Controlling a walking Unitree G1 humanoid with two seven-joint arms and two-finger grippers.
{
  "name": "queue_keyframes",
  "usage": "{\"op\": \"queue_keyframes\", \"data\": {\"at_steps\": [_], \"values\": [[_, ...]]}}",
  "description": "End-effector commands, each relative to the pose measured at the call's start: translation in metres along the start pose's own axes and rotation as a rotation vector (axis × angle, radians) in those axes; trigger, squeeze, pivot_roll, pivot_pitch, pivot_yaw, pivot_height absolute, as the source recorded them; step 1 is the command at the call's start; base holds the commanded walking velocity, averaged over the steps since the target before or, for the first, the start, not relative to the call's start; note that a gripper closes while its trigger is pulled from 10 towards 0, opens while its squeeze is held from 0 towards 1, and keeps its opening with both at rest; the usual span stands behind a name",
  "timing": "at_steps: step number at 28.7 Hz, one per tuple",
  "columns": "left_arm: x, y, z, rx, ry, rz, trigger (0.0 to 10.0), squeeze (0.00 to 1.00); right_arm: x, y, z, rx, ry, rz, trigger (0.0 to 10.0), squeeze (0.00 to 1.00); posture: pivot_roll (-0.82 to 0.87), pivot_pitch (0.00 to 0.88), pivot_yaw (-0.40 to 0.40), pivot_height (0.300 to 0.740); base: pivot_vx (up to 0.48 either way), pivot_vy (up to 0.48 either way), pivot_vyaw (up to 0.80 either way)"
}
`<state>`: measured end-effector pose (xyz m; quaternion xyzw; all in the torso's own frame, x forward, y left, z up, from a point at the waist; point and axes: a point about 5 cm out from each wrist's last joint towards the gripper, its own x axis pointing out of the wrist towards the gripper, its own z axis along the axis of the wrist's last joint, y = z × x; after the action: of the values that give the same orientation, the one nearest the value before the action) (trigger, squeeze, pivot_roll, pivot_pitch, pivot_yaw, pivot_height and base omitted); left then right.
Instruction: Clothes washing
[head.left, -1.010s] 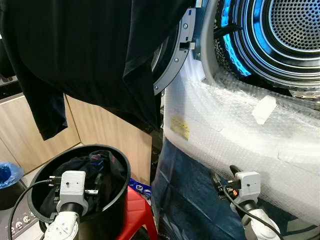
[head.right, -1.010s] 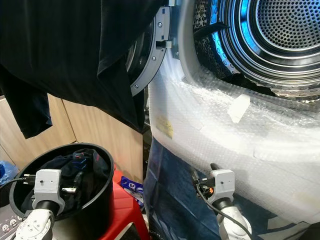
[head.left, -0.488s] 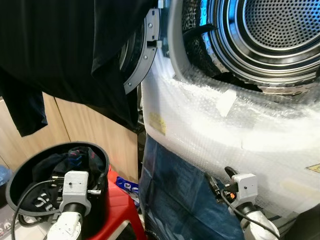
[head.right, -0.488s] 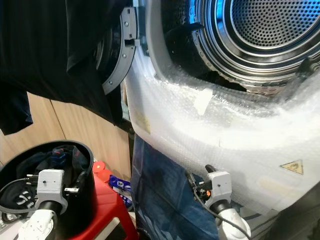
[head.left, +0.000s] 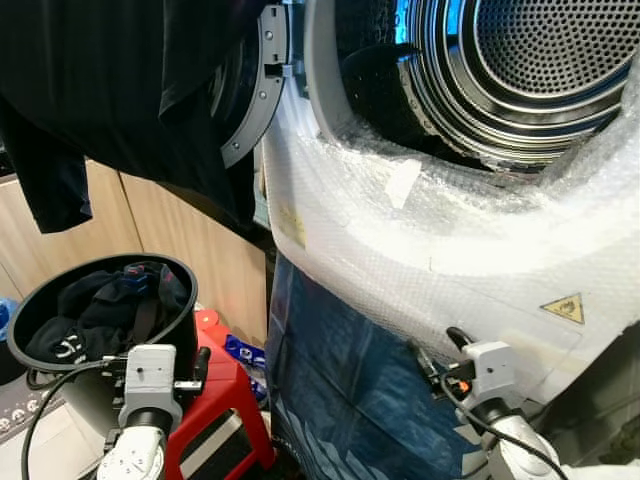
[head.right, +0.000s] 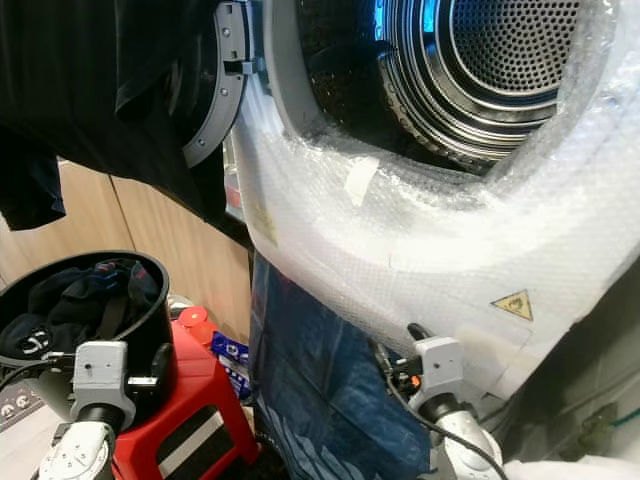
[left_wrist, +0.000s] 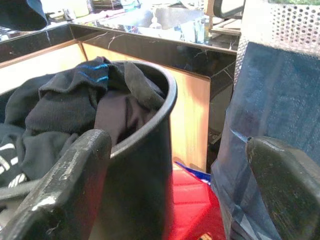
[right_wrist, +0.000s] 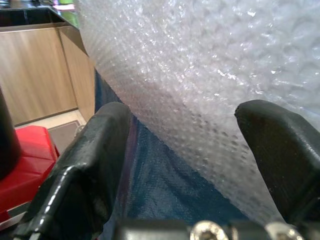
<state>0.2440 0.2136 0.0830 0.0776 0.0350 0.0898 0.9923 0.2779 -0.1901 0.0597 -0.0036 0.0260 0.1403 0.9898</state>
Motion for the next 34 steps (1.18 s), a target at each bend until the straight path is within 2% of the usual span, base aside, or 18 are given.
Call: {"op": "queue_keyframes", "data": {"at_steps": [1, 17, 19, 22, 24, 25, 27, 31, 34], "values": [[0.001, -0.001, 0.003, 0.022, -0.018, 0.003, 10.0, 0.0, 0.0, -0.004, 0.004, -0.004, -0.015, -0.013, 10.0, 0.0, 0.05, 0.0, -0.052, 0.74, 0.0, 0.0, 0.0], [0.001, -0.003, 0.003, -0.014, -0.017, 0.009, 10.0, 0.0, 0.002, -0.005, 0.005, -0.007, -0.014, -0.01, 10.0, 0.0, 0.05, 0.0, -0.055, 0.74, 0.0, 0.0, 0.0], [-0.001, -0.004, 0.003, -0.006, -0.019, 0.006, 10.0, 0.0, 0.0, -0.003, 0.007, 0.003, -0.034, 0.028, 10.0, 0.0, 0.05, 0.0, -0.055, 0.74, 0.0, 0.0, 0.0], [-0.005, -0.01, 0.002, -0.009, -0.017, -0.021, 10.0, 0.0, -0.002, 0.002, 0.009, -0.045, -0.042, 0.094, 10.0, 0.0, 0.05, 0.0, -0.056, 0.74, 0.0, 0.0, 0.0], [-0.012, -0.019, -0.001, -0.006, -0.023, -0.065, 10.0, 0.0, -0.011, 0.016, 0.008, -0.07, -0.025, 0.272, 10.0, 0.0, 0.05, 0.0, -0.055, 0.74, 0.0, 0.0, 0.0], [-0.012, -0.019, -0.001, -0.006, -0.023, -0.065, 10.0, 0.0, -0.011, 0.016, 0.008, -0.07, -0.025, 0.272, 10.0, 0.0, 0.05, 0.0, -0.055, 0.74, 0.0, 0.0, 0.0], [-0.016, -0.022, -0.002, 0.0, -0.026, -0.09, 10.0, 0.0, -0.018, 0.023, 0.003, -0.12, 0.022, 0.38, 10.0, 0.0, 0.05, 0.0, -0.056, 0.74, 0.0, 0.0, 0.0], [-0.016, -0.023, -0.002, -0.007, -0.026, -0.1, 10.0, 0.0, -0.02, 0.027, 0.001, -0.095, 0.046, 0.435, 10.0, 0.0, 0.06, 0.0, -0.059, 0.74, 0.0, 0.0, 0.0], [-0.015, -0.023, -0.001, -0.025, -0.022, -0.1, 10.0, 0.0, -0.021, 0.034, 0.0, -0.143, 0.055, 0.476, 10.0, 0.0, 0.06, 0.0, -0.06, 0.74, 0.0, 0.0, 0.0]]}}
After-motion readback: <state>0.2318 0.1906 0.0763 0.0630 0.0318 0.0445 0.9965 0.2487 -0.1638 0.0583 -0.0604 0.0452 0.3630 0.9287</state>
